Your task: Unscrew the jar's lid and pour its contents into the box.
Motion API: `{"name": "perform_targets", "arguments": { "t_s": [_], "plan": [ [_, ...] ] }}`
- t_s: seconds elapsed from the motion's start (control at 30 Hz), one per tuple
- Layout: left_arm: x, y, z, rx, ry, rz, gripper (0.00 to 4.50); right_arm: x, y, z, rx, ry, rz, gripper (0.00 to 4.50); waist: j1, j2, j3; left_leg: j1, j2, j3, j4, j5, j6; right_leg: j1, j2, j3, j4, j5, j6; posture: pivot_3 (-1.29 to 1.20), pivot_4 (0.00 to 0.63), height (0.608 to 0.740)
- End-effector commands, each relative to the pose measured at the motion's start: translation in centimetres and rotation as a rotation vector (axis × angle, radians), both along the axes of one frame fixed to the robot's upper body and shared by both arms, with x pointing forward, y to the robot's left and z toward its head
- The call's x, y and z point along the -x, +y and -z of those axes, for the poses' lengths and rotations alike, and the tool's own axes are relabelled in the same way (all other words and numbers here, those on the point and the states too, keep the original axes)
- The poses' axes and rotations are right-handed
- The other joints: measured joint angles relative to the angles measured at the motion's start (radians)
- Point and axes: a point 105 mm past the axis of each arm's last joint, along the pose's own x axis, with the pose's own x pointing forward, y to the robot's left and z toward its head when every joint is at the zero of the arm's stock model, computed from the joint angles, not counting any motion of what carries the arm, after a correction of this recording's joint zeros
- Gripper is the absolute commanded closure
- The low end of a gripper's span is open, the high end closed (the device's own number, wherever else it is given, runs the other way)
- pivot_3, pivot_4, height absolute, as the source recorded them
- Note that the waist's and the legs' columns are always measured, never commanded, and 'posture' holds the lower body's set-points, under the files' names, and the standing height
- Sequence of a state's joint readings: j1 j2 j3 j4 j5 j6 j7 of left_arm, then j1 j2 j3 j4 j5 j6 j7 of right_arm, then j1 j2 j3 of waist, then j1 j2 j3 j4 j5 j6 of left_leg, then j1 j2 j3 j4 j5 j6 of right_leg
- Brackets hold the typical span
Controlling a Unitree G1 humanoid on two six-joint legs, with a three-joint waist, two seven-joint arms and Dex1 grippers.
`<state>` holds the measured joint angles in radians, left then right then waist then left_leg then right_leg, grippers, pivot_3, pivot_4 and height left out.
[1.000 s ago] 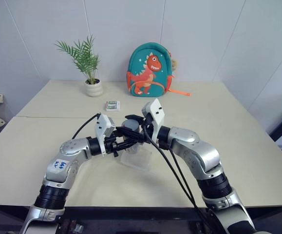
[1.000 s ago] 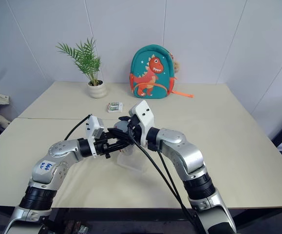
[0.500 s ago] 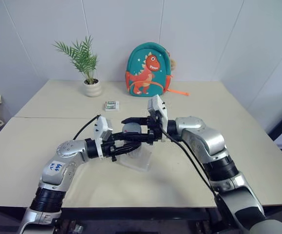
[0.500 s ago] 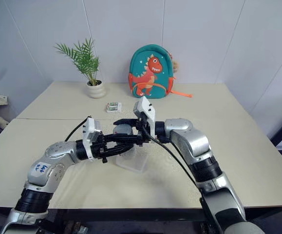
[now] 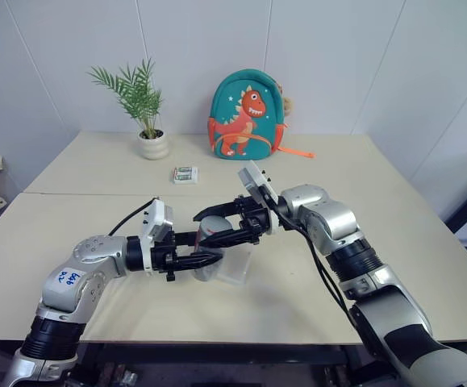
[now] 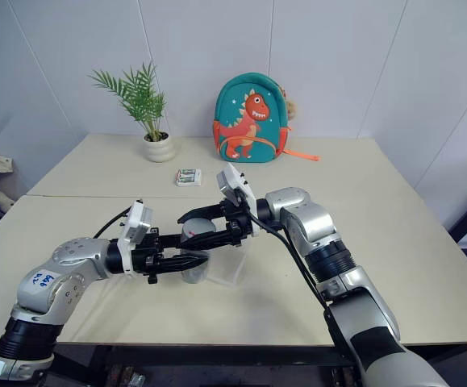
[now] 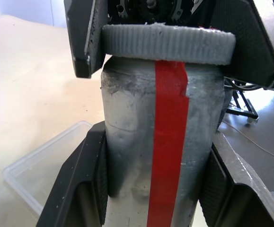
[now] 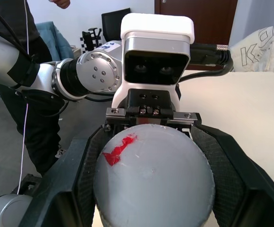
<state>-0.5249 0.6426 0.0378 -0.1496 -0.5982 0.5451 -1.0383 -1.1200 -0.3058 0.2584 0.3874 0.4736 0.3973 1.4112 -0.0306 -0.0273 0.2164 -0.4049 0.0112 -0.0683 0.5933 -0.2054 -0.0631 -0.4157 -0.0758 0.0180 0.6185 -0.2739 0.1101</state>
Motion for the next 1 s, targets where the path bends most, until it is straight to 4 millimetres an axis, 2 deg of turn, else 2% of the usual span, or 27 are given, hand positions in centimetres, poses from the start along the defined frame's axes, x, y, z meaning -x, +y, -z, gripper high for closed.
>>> {"name": "perform_targets", "arguments": {
  "t_s": [0.03, 0.1, 0.23, 0.4, 0.57, 0.8, 1.0],
  "plan": [
    [1.3, 0.1, -1.2, 0.035, -0.046, 0.068, 2.50, -1.3, -2.5, -1.8, -0.071, -0.044, 0.126, 1.89, 0.000, 0.000, 0.000, 0.000, 0.000, 0.000, 0.000, 0.000, 0.000, 0.000, 0.000, 0.000, 0.000, 0.000, 0.000, 0.00, 0.150, 0.740],
    [1.3, -0.1, -1.1, 0.031, -0.052, 0.075, 2.50, -1.2, -2.5, -1.9, -0.081, -0.025, 0.131, 1.18, 0.001, 0.000, 0.000, 0.000, 0.000, 0.000, 0.000, 0.000, 0.000, 0.000, 0.000, 0.000, 0.000, 0.000, 0.000, 0.00, 0.150, 0.740],
    [1.5, -0.5, -0.9, 0.031, -0.055, 0.090, 2.50, -0.6, -2.6, -2.2, -0.100, -0.003, 0.126, 0.04, 0.003, 0.000, 0.000, 0.000, 0.000, 0.000, 0.000, 0.000, 0.000, 0.000, 0.000, 0.000, 0.000, 0.000, -0.001, 0.00, 0.150, 0.740],
    [1.2, -1.0, -1.2, 0.071, -0.086, 0.081, 2.50, -0.3, -2.7, -3.2, -0.167, -0.012, 0.157, 0.04, 0.000, 0.000, 0.000, 0.000, 0.001, 0.001, 0.000, 0.000, -0.001, -0.001, 0.001, 0.000, 0.001, -0.001, -0.001, 0.00, 0.150, 0.740],
    [0.4, -0.4, -1.5, 0.122, -0.122, -0.002, 2.50, 0.2, -3.2, -4.5, -0.237, 0.027, 0.203, 0.04, 0.003, 0.000, 0.000, 0.000, 0.001, 0.000, 0.000, 0.000, -0.001, -0.001, 0.001, 0.000, 0.001, -0.001, -0.001, 0.00, 0.150, 0.740],
    [-1.3, 0.3, -2.0, 0.209, -0.150, -0.129, 2.50, 2.1, -2.6, -4.7, -0.258, 0.079, 0.162, 0.04, 0.001, 0.000, 0.000, 0.000, 0.001, 0.001, 0.001, 0.000, -0.001, -0.001, 0.001, 0.000, 0.002, -0.001, -0.002, 0.00, 0.150, 0.740],
    [-1.5, -0.6, -2.2, 0.234, -0.159, -0.124, 2.50, 1.4, -1.1, -3.7, -0.220, 0.067, 0.226, 0.04, 0.002, 0.000, 0.000, 0.000, 0.001, 0.001, 0.001, 0.000, -0.001, -0.001, 0.001, 0.000, 0.002, -0.001, -0.001, 0.00, 0.150, 0.740]
  ]
}}
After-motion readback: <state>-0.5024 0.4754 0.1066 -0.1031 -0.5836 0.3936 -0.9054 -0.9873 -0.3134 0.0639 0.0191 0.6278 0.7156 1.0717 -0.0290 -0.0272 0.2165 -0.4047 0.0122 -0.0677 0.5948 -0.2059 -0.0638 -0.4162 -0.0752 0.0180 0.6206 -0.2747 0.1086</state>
